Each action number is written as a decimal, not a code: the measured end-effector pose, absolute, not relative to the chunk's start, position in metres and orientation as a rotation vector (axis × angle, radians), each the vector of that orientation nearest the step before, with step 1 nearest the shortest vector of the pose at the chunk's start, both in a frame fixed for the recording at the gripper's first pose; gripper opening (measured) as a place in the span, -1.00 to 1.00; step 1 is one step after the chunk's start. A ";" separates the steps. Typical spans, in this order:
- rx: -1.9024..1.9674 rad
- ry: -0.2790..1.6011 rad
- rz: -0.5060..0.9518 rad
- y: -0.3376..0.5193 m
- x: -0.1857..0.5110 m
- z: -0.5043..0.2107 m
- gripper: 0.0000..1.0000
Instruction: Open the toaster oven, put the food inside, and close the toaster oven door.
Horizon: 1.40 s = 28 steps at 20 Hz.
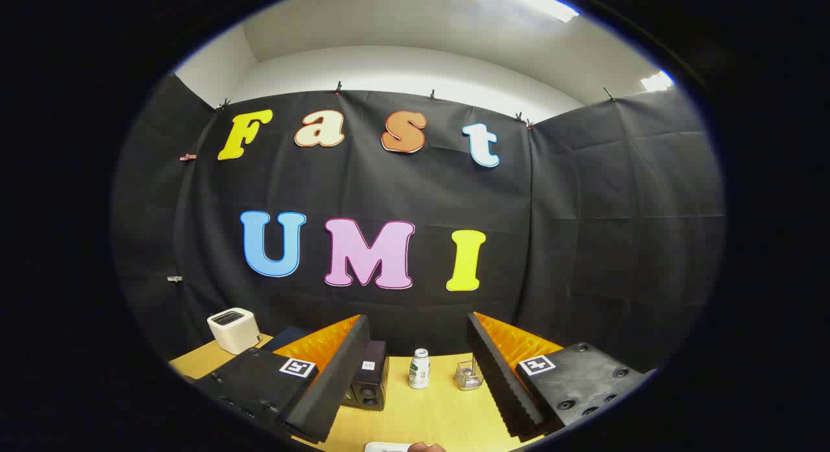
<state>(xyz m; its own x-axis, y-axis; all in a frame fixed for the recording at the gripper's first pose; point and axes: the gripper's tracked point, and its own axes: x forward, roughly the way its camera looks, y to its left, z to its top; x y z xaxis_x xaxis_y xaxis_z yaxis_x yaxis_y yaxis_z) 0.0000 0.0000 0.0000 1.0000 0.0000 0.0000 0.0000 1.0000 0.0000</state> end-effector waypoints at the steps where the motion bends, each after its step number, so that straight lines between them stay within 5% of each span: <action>1: -0.006 -0.001 -0.001 -0.001 -0.001 0.000 0.95; 18: -0.022 0.008 0.010 0.022 0.000 -0.004 0.95; 28: -0.008 0.053 0.095 0.122 0.021 -0.040 0.96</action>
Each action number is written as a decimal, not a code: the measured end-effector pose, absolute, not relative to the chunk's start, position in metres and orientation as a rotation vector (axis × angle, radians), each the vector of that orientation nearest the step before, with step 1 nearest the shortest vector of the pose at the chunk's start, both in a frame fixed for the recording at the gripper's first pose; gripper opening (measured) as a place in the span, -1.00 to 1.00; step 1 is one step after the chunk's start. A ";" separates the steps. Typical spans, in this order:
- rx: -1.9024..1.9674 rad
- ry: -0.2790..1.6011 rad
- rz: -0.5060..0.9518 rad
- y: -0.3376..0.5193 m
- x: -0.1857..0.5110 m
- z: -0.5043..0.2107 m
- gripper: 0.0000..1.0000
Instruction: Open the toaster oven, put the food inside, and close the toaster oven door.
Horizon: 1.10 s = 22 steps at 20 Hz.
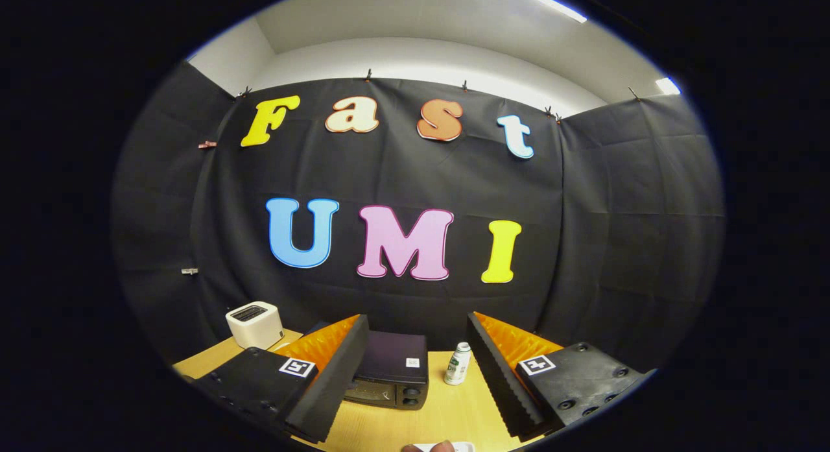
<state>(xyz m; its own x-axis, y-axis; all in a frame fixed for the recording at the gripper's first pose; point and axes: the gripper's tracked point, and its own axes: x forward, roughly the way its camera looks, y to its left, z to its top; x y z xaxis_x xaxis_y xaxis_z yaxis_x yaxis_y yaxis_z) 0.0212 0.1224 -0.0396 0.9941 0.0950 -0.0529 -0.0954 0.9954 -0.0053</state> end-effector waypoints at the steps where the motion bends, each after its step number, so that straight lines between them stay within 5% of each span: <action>1: -0.002 0.062 0.107 0.136 0.024 -0.048 0.96; 22: 0.056 0.515 0.130 0.289 0.124 -0.319 0.97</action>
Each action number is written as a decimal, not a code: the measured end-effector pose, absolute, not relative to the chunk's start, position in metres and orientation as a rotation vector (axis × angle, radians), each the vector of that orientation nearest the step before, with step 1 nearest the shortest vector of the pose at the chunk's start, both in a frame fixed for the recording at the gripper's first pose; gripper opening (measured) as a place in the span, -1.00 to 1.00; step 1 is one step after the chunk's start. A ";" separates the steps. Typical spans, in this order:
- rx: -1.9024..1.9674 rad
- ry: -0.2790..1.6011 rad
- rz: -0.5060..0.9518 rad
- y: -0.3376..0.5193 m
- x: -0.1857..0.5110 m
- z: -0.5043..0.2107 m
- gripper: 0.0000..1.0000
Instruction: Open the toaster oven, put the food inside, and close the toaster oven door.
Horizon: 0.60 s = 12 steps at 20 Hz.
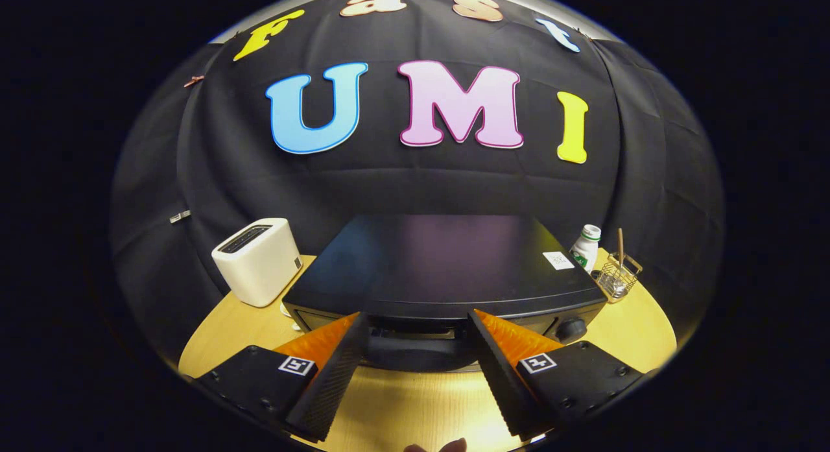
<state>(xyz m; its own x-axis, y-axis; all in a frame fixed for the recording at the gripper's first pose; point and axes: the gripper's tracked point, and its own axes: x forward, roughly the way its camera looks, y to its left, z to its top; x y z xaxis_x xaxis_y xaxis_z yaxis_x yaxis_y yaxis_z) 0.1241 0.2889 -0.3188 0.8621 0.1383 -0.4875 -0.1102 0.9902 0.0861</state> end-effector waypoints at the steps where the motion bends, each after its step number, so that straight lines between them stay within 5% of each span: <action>1: 0.062 0.500 0.113 0.289 0.123 -0.316 0.97; 12: 0.023 0.485 0.040 0.287 0.084 -0.326 0.97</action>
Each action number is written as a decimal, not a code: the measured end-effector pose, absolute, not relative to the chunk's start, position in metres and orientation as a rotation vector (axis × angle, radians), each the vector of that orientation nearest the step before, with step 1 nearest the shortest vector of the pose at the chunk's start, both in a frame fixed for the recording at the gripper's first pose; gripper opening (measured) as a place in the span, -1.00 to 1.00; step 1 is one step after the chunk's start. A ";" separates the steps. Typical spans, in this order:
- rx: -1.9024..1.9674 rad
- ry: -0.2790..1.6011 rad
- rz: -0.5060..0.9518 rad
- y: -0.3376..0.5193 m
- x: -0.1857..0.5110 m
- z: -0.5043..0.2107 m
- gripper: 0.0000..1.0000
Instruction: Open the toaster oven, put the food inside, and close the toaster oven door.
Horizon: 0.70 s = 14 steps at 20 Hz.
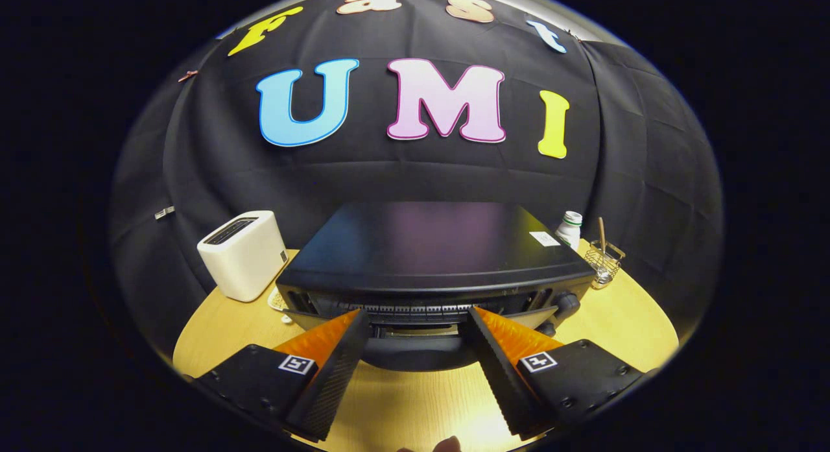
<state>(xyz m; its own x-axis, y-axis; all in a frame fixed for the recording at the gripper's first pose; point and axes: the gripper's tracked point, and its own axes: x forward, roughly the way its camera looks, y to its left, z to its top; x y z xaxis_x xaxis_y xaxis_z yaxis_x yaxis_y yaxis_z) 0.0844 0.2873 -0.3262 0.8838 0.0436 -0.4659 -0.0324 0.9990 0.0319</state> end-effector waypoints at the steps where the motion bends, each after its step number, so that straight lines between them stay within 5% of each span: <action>1: 0.007 0.489 0.042 0.288 0.074 -0.331 0.97; 14: -0.016 0.662 0.077 0.284 -0.005 -0.396 0.99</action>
